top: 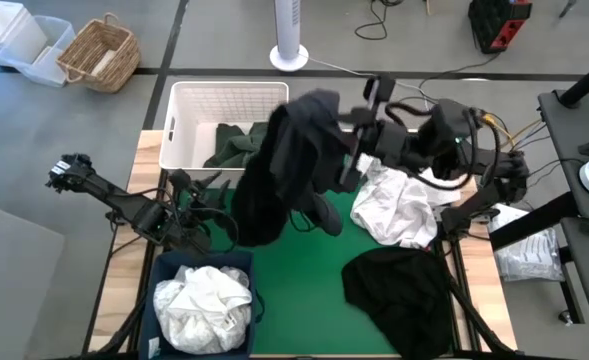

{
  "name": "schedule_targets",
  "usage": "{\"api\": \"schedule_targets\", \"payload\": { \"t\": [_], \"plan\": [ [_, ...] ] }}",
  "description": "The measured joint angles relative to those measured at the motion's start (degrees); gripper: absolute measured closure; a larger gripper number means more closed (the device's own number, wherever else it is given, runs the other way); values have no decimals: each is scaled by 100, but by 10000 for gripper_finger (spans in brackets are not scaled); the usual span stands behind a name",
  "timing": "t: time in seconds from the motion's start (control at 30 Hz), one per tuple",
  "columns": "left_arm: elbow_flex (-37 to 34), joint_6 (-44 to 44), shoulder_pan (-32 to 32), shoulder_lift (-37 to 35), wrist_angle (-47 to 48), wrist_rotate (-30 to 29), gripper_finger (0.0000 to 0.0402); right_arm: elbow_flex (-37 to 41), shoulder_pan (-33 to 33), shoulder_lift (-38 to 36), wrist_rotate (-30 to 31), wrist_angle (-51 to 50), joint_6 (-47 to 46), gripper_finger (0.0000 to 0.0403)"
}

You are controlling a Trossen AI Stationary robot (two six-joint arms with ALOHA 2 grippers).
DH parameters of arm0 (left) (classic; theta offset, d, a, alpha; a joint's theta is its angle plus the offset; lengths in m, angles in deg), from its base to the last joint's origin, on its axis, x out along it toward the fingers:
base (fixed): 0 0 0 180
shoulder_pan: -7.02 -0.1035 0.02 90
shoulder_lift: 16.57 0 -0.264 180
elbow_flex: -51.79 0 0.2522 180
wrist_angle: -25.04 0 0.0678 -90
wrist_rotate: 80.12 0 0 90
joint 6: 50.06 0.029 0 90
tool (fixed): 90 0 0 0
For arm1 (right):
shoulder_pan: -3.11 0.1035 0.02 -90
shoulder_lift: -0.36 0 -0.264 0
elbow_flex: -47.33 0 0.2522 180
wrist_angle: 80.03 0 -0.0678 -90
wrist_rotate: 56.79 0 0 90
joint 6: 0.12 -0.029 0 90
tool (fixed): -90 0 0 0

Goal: Sort clothes
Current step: Put the black shorts into the white bin

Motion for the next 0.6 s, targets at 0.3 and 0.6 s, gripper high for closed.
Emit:
{"api": "schedule_targets", "payload": {
  "t": [0.3, 0.6],
  "plan": [
    [359, -531, 267, -75, 565, 2173, 284, -2144, -507, 1312, -17, 279, 396, 390],
    [621, -2026, 1129, -79, 1689, 2620, 284, -1969, -1175, 1822, -881, 2272, -430, 390]
  ]
}}
